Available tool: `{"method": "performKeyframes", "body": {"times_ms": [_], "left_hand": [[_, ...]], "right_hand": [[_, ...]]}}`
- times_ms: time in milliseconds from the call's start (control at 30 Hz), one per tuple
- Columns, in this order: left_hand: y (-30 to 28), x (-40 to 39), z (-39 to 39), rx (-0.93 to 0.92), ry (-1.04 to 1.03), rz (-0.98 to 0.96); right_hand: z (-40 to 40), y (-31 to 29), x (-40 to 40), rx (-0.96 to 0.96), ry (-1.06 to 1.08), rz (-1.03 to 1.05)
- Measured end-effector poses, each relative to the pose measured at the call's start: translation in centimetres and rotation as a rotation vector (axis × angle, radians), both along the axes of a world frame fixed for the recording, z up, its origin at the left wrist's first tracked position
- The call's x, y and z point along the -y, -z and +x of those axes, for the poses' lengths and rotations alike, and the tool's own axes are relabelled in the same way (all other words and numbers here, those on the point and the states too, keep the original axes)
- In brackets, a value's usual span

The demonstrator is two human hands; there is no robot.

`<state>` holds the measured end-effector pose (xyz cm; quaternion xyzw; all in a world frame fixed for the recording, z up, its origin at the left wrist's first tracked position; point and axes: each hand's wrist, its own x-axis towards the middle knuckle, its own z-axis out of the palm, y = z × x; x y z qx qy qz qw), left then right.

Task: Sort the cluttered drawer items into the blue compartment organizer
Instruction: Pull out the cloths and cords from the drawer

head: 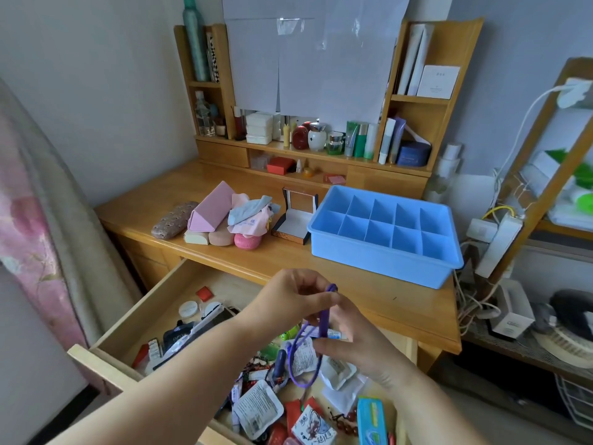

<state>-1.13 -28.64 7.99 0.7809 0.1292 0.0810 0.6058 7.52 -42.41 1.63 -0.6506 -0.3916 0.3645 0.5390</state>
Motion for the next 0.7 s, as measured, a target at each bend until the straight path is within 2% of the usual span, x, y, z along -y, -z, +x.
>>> {"method": "performKeyframes", "body": {"times_ms": [100, 200, 267, 367, 500, 600, 700], "left_hand": [[0.3, 0.8, 0.3, 0.021, -0.036, -0.076], [0.4, 0.8, 0.5, 0.098, -0.138, -0.08], [0.3, 0.2, 0.3, 0.151, -0.21, -0.112], [1.0, -1.2, -0.2, 0.171, -0.334, -0.364], [3.9, -1.7, -1.0, 0.072, -0.472, -0.709], [6.9, 0.6, -1.9, -0.058, -0.397, -0.758], [9.0, 3.8, -2.1, -0.161, -0.261, -0.743]], "right_hand": [[-1.1, -0.2, -1.3, -0.039, 0.072, 0.088], [-1.4, 0.3, -1.6, 0.069, 0.221, -0.009], [-1.2, 1.0, -1.1, 0.014, 0.227, -0.046], [-0.4, 1.5, 0.1, -0.165, 0.17, -0.026], [1.1, 1.5, 1.2, -0.528, 0.212, 0.153], [1.5, 1.1, 0.8, -0.852, 0.369, 0.333], [1.4, 1.1, -0.1, -0.998, 0.534, 0.388]]}}
